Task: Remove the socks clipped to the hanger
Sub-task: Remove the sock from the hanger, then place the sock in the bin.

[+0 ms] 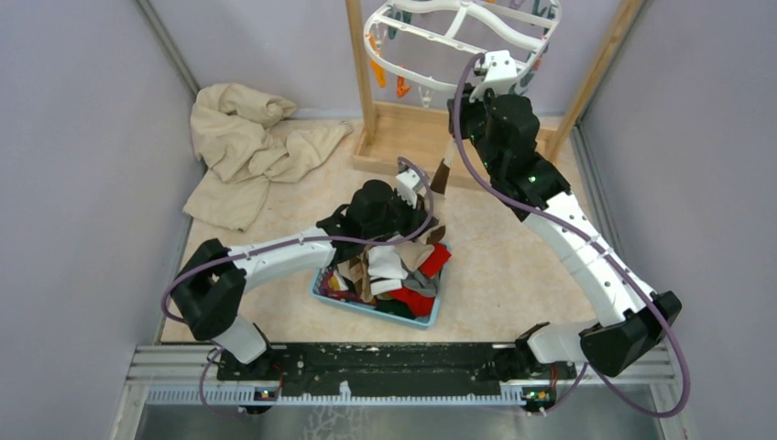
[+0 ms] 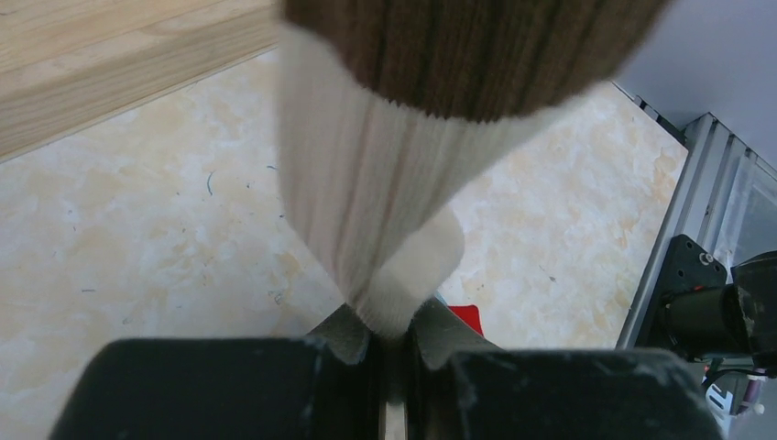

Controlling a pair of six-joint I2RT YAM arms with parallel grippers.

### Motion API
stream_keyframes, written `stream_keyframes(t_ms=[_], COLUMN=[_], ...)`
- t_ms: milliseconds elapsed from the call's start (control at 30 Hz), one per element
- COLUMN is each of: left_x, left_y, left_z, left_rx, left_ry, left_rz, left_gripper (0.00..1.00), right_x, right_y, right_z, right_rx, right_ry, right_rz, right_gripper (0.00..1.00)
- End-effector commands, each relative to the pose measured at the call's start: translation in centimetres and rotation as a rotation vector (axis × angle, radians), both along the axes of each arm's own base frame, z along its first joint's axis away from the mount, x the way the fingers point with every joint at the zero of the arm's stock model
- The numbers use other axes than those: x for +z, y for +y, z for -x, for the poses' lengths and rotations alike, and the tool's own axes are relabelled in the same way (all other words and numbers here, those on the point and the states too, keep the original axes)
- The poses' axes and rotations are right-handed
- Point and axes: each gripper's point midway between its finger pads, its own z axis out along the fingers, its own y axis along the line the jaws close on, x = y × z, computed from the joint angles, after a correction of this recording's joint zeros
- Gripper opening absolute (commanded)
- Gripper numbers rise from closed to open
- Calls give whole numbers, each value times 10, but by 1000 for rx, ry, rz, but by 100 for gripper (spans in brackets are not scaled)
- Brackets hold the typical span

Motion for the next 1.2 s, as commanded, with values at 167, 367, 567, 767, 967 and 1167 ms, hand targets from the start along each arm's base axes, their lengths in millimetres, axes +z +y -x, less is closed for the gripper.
stream_keyframes(t_ms=[167, 367, 567, 767, 967, 1167], left_x=[10, 12, 38, 63, 68, 45], left_y=[0, -1, 12, 36, 65, 92], left_z=[-1, 0, 7, 26, 55, 84], left_rx=[5, -2, 14, 19, 21, 21], left_ry=[-10, -9, -27, -21, 73, 191], left_rz=[39, 46, 57, 66, 21, -30], left_gripper=[10, 10, 10, 9, 11, 12], right_x=[54, 47, 30, 8, -27, -49], right_y=[1, -3, -6, -11, -6, 6], right_z=[11, 12, 29, 52, 78, 102], right_rx=[28, 10, 34, 66, 145, 259], right_ry=[-96, -64, -17, 50, 150, 204], right_rz=[-93, -78, -101, -116, -125, -139], right_gripper=[64, 62, 65, 72, 72, 67])
